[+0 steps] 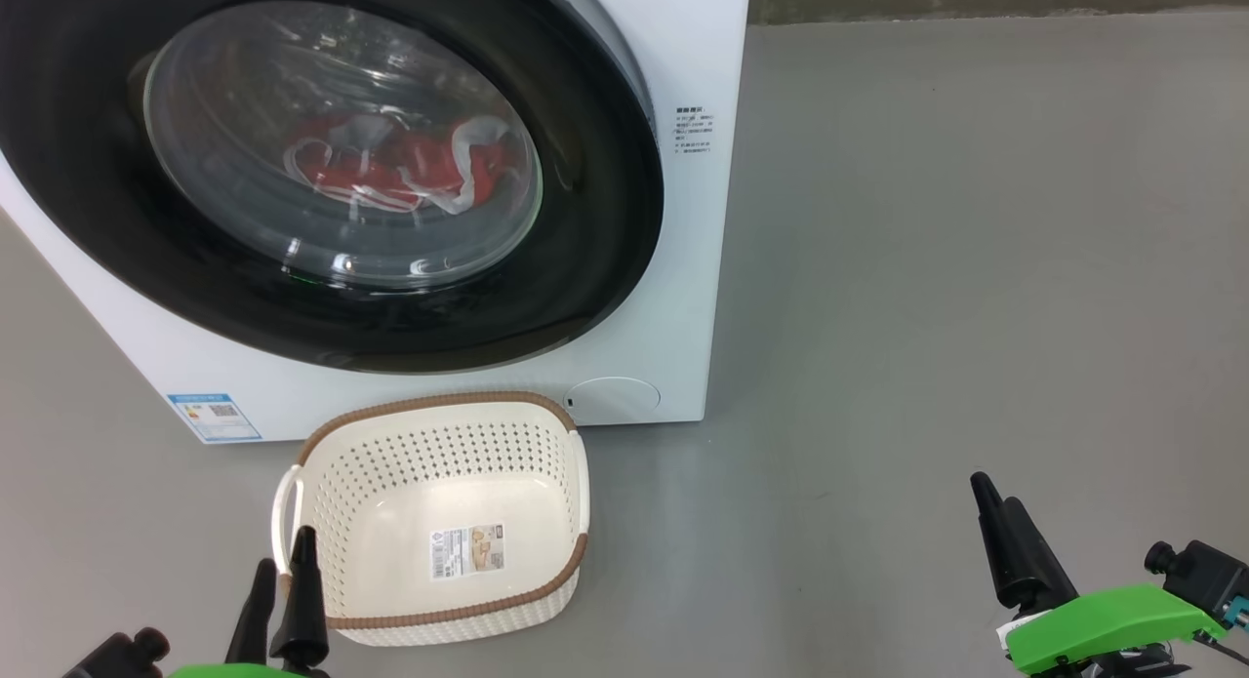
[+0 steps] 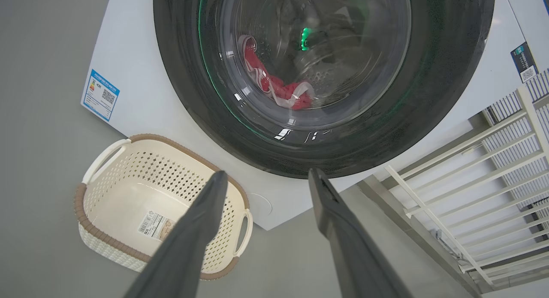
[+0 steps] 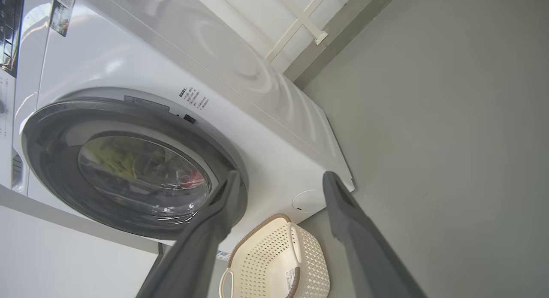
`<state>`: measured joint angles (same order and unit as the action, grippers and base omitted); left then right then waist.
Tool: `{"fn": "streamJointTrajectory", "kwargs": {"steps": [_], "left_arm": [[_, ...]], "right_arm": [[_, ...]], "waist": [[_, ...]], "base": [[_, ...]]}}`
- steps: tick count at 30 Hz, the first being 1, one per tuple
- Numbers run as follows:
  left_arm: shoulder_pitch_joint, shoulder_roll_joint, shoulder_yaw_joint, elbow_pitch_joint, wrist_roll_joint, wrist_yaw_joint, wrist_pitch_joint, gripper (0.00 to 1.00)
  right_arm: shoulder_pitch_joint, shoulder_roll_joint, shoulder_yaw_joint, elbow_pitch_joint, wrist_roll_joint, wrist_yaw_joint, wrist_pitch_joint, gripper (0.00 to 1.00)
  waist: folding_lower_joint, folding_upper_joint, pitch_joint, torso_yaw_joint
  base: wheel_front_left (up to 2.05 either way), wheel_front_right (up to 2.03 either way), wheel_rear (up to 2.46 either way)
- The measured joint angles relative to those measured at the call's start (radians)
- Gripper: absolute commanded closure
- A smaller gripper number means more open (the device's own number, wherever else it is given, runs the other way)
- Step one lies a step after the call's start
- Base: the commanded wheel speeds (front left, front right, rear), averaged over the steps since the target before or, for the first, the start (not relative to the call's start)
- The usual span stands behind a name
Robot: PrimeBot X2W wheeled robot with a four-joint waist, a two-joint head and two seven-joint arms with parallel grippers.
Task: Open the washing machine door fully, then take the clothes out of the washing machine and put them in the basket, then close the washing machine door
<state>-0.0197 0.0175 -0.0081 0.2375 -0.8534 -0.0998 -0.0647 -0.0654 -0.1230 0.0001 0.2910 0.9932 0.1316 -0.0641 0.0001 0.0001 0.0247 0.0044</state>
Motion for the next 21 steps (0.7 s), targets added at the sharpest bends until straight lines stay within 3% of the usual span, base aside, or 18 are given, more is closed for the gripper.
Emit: {"fn": "streamJointTrajectory", "kwargs": {"steps": [21], "left_arm": [[0.017,0.006,-0.029,-0.032,0.263,0.011,-0.062,0.0]], "right_arm": [[0.006,-0.037,0.051,-0.013,-0.219,0.0,-0.059,0.0]], "waist": [[0.0,0.0,0.001,0.0]], "base": [[0.0,0.0,0.0]]}}
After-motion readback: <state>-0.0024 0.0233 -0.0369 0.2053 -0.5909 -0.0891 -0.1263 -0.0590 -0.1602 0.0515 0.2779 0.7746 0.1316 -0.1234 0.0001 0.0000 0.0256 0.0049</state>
